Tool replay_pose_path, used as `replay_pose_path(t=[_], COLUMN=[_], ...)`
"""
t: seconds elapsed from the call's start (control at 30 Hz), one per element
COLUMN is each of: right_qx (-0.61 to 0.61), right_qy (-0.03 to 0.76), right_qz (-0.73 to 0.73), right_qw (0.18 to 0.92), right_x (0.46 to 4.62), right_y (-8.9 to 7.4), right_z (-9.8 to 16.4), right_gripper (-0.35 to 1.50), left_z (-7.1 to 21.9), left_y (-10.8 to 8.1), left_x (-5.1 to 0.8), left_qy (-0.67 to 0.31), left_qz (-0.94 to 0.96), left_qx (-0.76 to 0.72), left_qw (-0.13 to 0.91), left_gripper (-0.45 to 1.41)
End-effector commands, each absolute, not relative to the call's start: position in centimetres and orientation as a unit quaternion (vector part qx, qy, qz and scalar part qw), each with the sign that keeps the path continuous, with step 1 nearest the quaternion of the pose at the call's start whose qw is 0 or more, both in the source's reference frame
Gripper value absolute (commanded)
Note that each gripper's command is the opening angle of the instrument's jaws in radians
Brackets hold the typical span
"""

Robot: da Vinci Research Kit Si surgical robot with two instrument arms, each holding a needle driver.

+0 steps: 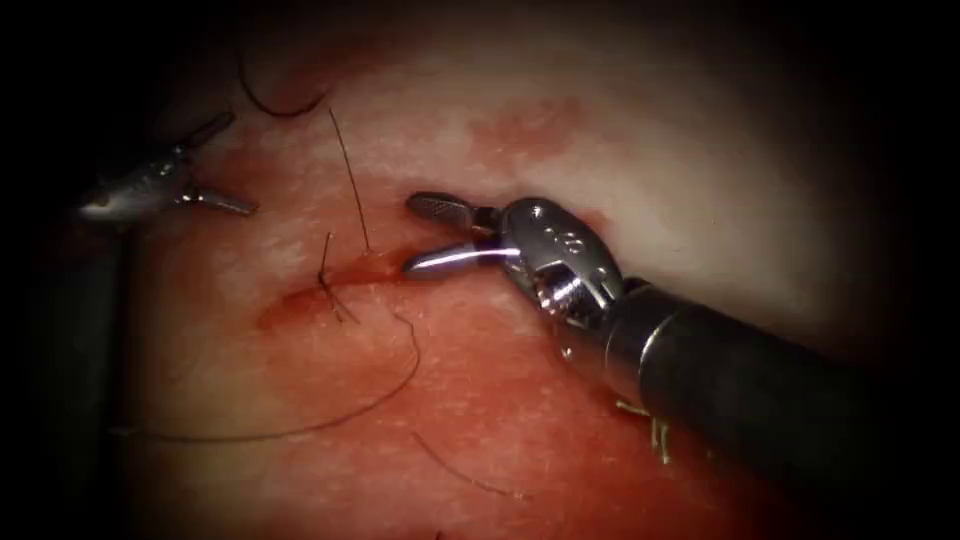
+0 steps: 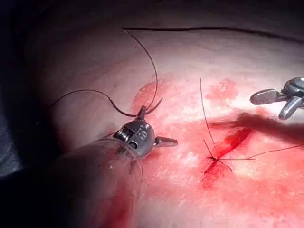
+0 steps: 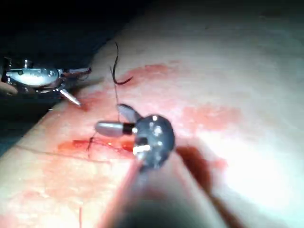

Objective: Wound Closure

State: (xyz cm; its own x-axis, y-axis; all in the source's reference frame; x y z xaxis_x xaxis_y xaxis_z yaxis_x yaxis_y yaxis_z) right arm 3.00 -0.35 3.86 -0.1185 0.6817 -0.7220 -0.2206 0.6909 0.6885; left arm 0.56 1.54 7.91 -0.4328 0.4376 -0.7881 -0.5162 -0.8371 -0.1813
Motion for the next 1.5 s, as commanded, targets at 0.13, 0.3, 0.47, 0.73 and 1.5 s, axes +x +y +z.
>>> replay_pose_path(t=[0.13,0.3,0.47,0.73,1.5], right_qx=[0.176,0.161,0.128,0.116,0.114], right_qy=[0.662,0.663,0.669,0.672,0.672], right_qz=[0.349,0.328,0.294,0.279,0.277], right_qw=[0.639,0.653,0.671,0.676,0.678], right_x=[3.02,2.97,2.97,2.94,2.86], right_y=[-0.3,-0.3,-0.3,-0.4,-0.4], right_z=[3.9,3.9,3.9,3.9,4.0], right_gripper=[1.13,1.21,1.26,1.28,1.28], left_z=[7.7,7.4,7.1,6.8,6.0], left_y=[1.4,1.1,0.8,0.4,-0.1], left_x=[0.66,0.7,0.57,-0.32,-1.04], left_qy=[0.037,0.008,-0.008,-0.004,0.1], left_qz=[0.848,0.833,0.821,0.82,0.801], left_qx=[-0.446,-0.494,-0.533,-0.562,-0.589], left_qw=[0.284,0.247,0.205,0.107,-0.022], left_gripper=[0.79,0.63,0.52,0.51,0.41])
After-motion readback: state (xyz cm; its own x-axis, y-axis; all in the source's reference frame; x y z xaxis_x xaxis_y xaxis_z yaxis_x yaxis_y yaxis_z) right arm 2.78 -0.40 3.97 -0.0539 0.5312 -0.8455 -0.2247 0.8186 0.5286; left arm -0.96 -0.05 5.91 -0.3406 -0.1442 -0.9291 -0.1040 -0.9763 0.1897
